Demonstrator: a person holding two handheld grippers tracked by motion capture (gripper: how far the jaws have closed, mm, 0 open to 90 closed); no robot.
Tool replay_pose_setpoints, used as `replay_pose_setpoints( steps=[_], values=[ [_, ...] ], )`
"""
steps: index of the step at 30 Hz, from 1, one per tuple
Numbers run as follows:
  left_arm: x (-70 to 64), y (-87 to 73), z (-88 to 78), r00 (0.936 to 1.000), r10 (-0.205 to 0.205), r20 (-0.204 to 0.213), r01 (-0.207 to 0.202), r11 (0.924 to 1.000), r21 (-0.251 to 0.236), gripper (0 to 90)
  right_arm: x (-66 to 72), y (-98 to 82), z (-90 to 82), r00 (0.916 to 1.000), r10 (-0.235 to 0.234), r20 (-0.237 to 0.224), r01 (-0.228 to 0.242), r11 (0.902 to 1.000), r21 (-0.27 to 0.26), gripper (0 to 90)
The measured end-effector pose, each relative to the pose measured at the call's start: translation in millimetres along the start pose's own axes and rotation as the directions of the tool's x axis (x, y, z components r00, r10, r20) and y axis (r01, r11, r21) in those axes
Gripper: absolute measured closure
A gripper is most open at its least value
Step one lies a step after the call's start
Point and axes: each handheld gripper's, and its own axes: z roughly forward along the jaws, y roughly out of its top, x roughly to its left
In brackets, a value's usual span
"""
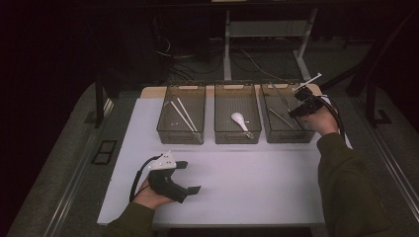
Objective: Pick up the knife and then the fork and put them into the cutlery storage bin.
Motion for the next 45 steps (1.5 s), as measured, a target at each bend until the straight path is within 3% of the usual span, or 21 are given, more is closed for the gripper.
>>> replay_pose_setpoints(
  steps=[3,7,9,13,16,19,24,26,29,38,40,45],
  values=[
    [0.0,-0.3,0.1,1.0000,-0.003,0.002,0.003,1.0000,-0.001,0.0,1.8,0.6,3.0,1.0000,0.003,0.009,-0.003,1.0000,0.000,78.0],
    [-0.4,0.2,0.1,1.0000,0.002,0.004,-0.002,1.0000,-0.002,0.0,1.6,0.3,0.9,0.9997,0.023,-0.004,-0.023,0.9992,-0.034,66.8],
    [-0.4,0.1,0.1,1.0000,0.001,0.003,-0.001,1.0000,-0.001,0.0,1.2,-0.4,-1.4,0.9996,0.029,0.005,-0.029,0.9981,-0.055,60.6],
    [-0.4,0.1,0.3,1.0000,0.001,0.003,-0.001,1.0000,-0.001,0.0,-1.2,-3.5,-10.2,0.9983,0.047,-0.036,-0.051,0.9904,-0.128,48.5],
    [-0.8,0.1,0.5,1.0000,0.005,0.003,-0.005,1.0000,-0.002,0.0,-2.6,-7.7,-19.8,0.9963,0.055,-0.067,-0.067,0.9806,-0.185,42.0],
    [-0.8,0.2,0.7,1.0000,0.006,0.002,-0.006,1.0000,-0.002,0.0,-1.3,-13.9,-30.6,0.9926,0.055,-0.108,-0.081,0.9640,-0.253,37.4],
    [-1.0,0.2,0.9,1.0000,0.009,0.005,-0.009,1.0000,0.002,0.0,7.9,-27.9,-43.7,0.9933,0.030,-0.112,-0.065,0.9433,-0.325,28.5],
    [-1.1,0.3,1.0,0.9999,0.010,0.006,-0.010,0.9999,0.002,0.0,12.7,-33.9,-48.7,0.9943,0.006,-0.106,-0.043,0.9375,-0.345,27.6],
    [-0.9,0.3,1.4,0.9999,0.012,0.006,-0.012,0.9999,0.004,0.0,19.1,-42.1,-55.8,0.9904,-0.008,-0.138,-0.044,0.9262,-0.374,25.8],
    [-1.5,0.2,1.9,0.9999,0.014,0.007,-0.014,0.9999,0.008,0.0,41.0,-68.2,-66.3,0.9858,-0.055,-0.159,-0.022,0.8934,-0.449,19.7],
    [-1.4,0.1,2.1,0.9998,0.015,0.009,-0.015,0.9999,0.007,0.0,47.2,-77.0,-67.3,0.9824,-0.063,-0.175,-0.028,0.8808,-0.473,19.1],
    [-1.4,0.2,2.2,0.9998,0.016,0.008,-0.016,0.9998,0.008,0.0,60.5,-96.9,-65.0,0.9788,-0.086,-0.186,-0.018,0.8697,-0.493,17.3]
  ],
)
